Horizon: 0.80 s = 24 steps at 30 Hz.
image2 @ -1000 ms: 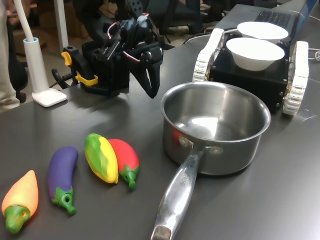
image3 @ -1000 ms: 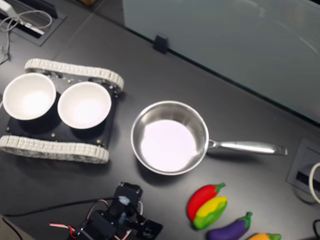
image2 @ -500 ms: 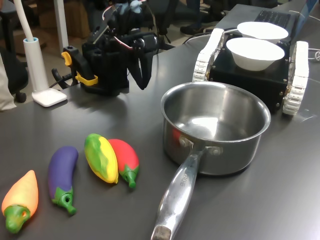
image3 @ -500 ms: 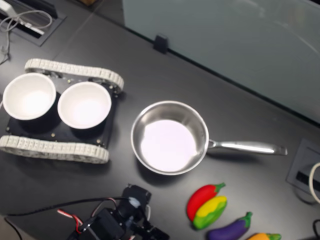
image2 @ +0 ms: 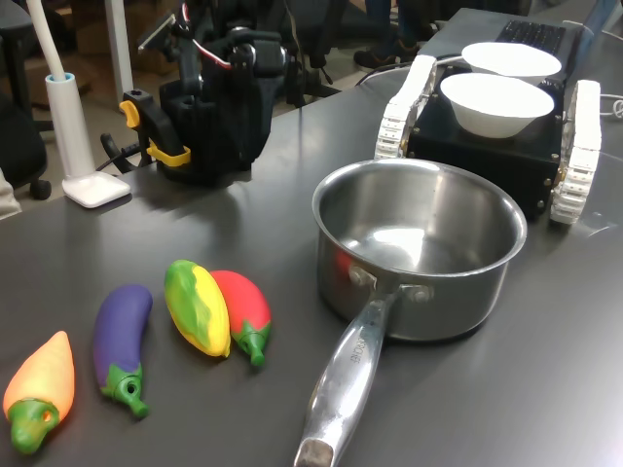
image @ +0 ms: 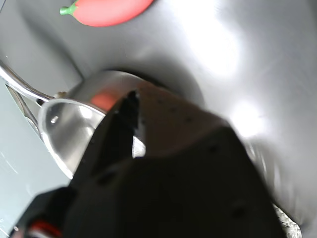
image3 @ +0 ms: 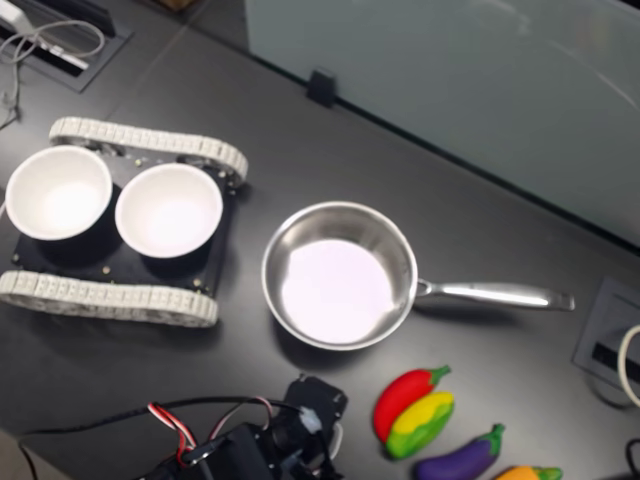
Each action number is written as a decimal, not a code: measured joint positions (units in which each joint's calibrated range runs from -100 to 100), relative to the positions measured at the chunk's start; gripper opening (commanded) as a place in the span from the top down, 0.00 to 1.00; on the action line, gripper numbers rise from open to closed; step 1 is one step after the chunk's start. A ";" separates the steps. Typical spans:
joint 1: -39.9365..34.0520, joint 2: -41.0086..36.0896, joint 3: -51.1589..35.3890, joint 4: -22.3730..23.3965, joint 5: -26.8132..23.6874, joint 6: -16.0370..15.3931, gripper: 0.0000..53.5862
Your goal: Pick up the brinjal and place them in the pan
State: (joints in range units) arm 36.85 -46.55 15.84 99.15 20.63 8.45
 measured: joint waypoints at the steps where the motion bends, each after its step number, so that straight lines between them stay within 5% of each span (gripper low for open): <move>1: 0.66 0.67 -1.18 0.00 0.29 0.00 1.00; 24: 21.89 19.44 -26.43 0.08 7.96 0.09 1.00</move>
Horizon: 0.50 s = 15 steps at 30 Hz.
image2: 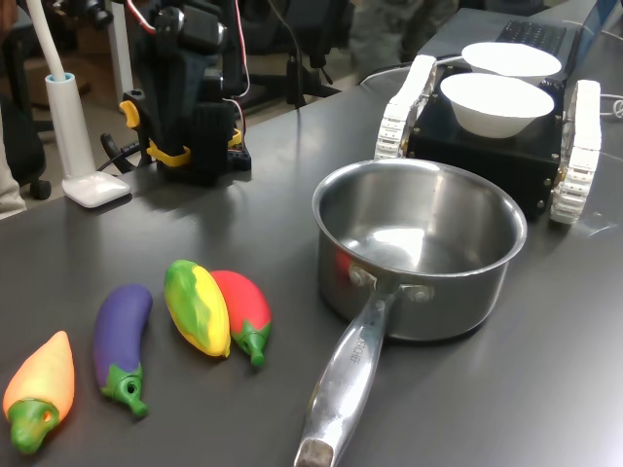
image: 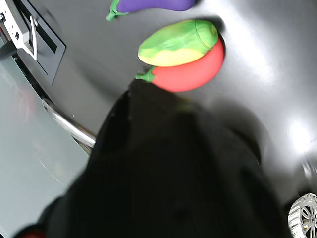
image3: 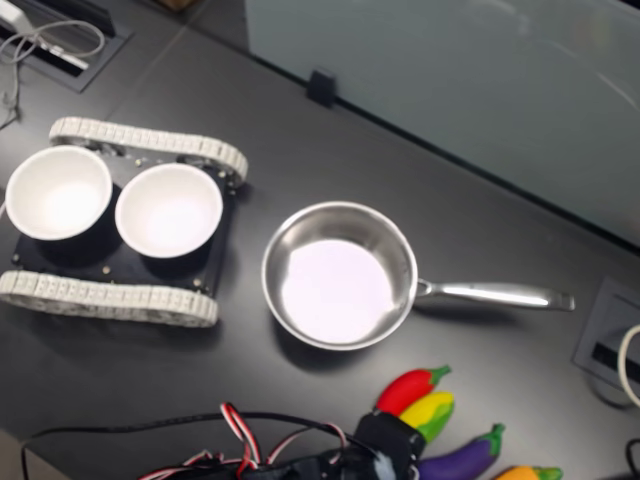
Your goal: Pick up the brinjal and place them in the pan
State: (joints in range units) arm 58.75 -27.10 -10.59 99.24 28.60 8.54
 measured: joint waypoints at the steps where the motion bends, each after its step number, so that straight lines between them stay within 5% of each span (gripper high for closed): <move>1: 0.77 0.42 -0.36 0.00 0.54 0.00 1.00; 6: 4.29 3.11 -2.35 0.00 2.59 0.00 1.00; 15: 9.68 9.60 -7.51 0.00 6.84 0.00 0.80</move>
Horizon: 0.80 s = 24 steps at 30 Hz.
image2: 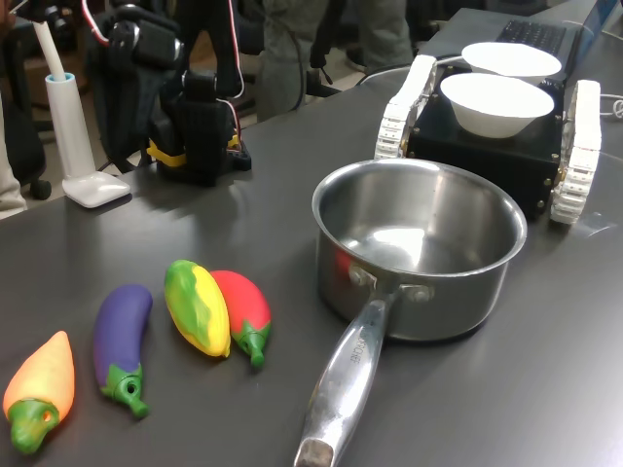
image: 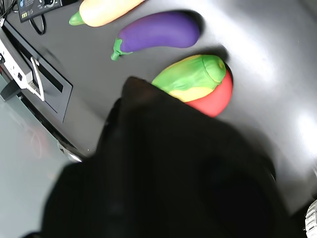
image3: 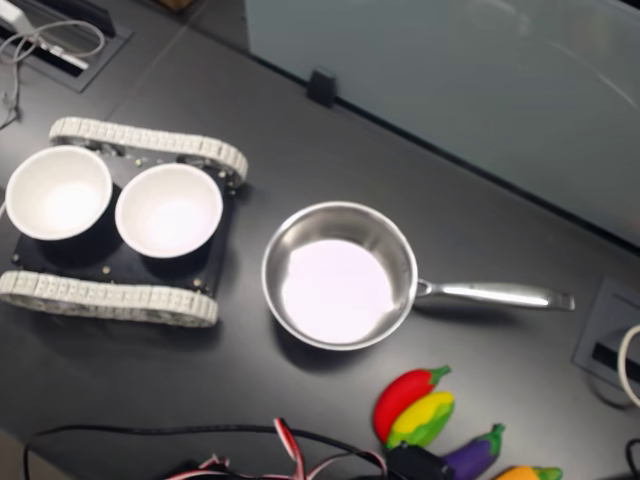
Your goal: Pick up the brinjal and place them in the pan
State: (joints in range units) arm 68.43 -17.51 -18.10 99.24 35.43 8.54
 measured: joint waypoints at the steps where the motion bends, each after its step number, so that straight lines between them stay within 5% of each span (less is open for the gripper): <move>1: 0.66 0.84 -0.54 0.00 0.49 0.00 0.78; 12: 4.62 9.34 -6.24 -0.08 5.86 0.00 0.59; 24: 4.73 18.18 -12.31 -0.08 11.87 0.00 0.48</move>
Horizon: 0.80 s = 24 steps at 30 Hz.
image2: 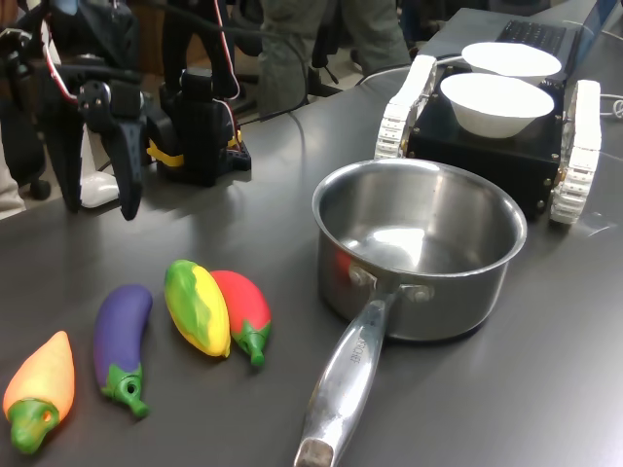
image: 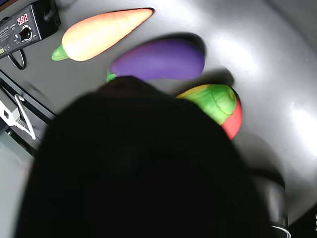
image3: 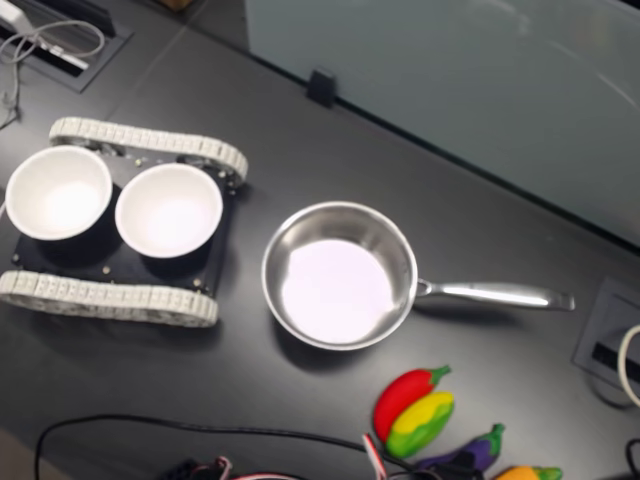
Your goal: Pick up the brinjal and place them in the pan
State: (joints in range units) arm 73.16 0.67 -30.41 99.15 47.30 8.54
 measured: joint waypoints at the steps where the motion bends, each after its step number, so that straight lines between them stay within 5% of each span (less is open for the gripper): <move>1: 0.00 0.67 -0.45 0.00 0.44 0.00 0.48; 24: 0.00 12.79 -6.43 -0.93 10.70 4.41 0.35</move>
State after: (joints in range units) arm 73.16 13.47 -36.83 98.22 58.00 12.95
